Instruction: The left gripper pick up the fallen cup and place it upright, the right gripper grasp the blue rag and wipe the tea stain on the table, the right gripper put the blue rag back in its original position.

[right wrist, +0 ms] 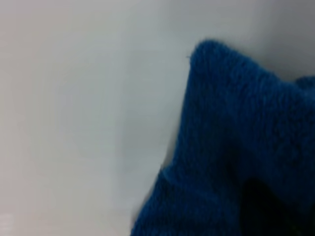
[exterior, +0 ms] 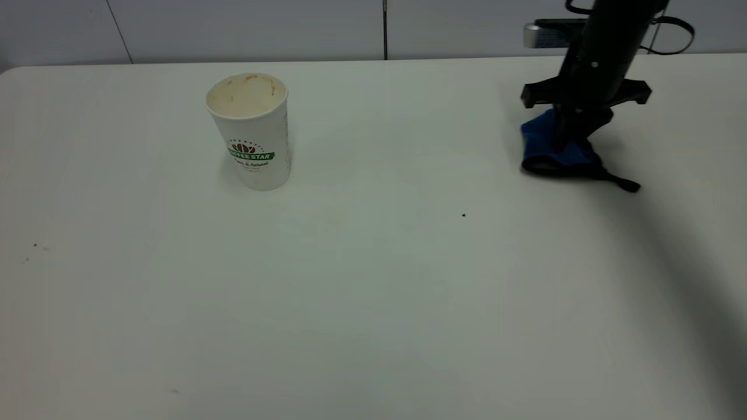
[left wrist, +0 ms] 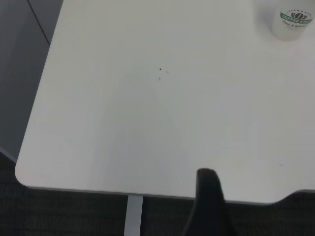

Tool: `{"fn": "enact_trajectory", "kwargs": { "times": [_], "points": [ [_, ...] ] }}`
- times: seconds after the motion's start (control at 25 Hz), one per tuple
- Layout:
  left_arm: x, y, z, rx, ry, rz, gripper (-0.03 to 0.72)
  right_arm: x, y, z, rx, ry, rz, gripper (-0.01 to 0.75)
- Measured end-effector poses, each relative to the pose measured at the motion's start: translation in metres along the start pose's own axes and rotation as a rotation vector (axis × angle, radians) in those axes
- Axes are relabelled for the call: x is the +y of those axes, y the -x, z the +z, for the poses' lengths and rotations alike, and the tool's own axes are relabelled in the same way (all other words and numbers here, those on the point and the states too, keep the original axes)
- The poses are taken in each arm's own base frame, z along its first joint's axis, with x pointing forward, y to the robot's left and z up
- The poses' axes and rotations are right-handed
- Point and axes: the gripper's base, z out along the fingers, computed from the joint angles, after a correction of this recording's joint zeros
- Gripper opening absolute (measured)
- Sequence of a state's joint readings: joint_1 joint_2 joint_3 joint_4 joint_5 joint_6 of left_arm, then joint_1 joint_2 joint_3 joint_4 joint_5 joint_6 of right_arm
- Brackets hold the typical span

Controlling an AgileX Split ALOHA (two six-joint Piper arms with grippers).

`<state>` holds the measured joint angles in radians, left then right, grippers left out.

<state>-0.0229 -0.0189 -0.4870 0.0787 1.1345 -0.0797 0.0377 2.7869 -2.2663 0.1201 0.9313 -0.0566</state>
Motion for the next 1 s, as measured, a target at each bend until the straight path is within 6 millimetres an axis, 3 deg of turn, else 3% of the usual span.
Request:
{"fn": "enact_trajectory", "kwargs": {
  "times": [0.2,0.36,0.44,0.6,0.72,0.8,1.0],
  "points": [
    [0.000,0.000,0.000,0.000,0.000,0.000,0.581,-0.040,-0.002,-0.004,0.007,-0.014,0.076,0.081],
    [0.000,0.000,0.000,0.000,0.000,0.000,0.581,-0.053,-0.003,-0.005,0.013,-0.019,0.098,0.112],
    [0.000,0.000,0.000,0.000,0.000,0.000,0.581,-0.053,-0.003,-0.006,0.020,-0.021,0.097,0.169],
    [0.000,0.000,0.000,0.000,0.000,0.000,0.581,-0.052,-0.001,-0.013,0.043,-0.027,0.059,0.388],
    [0.000,0.000,0.000,0.000,0.000,0.000,0.581,-0.053,0.006,-0.029,0.055,-0.041,0.027,0.540],
    [0.000,0.000,0.000,0.000,0.000,0.000,0.581,-0.051,0.014,-0.046,0.050,-0.043,0.017,0.600],
    [0.000,0.000,0.000,0.000,0.000,0.000,0.581,-0.046,0.041,-0.098,-0.100,-0.039,0.005,0.618]
  ]
}}
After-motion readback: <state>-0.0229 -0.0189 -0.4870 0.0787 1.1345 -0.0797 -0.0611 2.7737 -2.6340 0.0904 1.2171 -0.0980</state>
